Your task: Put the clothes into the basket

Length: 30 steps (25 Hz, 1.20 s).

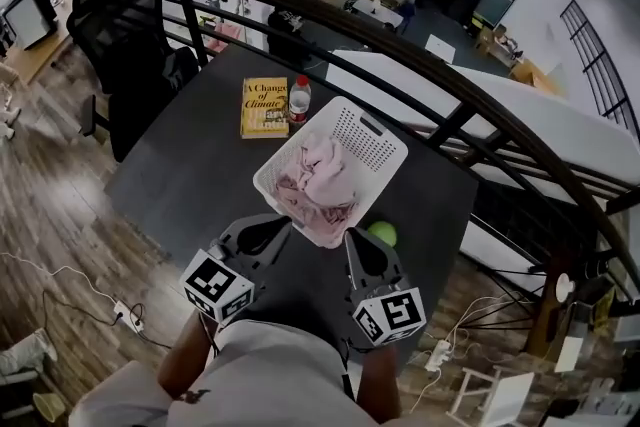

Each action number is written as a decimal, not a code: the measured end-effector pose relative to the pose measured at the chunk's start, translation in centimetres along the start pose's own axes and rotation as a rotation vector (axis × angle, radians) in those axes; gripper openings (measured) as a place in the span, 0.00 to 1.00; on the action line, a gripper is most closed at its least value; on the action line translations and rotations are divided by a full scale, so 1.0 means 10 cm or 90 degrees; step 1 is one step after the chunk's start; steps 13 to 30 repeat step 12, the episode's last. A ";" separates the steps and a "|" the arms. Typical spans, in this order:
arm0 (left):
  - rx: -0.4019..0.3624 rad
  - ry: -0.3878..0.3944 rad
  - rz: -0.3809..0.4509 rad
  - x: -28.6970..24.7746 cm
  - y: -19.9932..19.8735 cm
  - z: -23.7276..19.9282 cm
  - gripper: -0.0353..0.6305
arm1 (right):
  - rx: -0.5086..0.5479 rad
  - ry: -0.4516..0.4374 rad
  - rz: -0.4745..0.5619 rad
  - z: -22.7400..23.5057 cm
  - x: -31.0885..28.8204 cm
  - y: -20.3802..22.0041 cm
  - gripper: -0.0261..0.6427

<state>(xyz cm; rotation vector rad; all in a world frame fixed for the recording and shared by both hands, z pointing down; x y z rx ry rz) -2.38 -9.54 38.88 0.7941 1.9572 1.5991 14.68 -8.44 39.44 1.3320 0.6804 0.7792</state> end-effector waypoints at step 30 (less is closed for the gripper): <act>-0.006 -0.006 -0.005 -0.03 0.02 -0.02 0.06 | 0.002 -0.004 -0.003 0.05 -0.05 0.02 0.06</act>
Point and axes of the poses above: the fingertips, and each gripper's own axes: x backward along the fingers, z to its right, y out of its underside, the point moved 5 cm from there along x, backward along the fingers, and after that the axes turned 7 degrees about z, right-handed, at the moved point
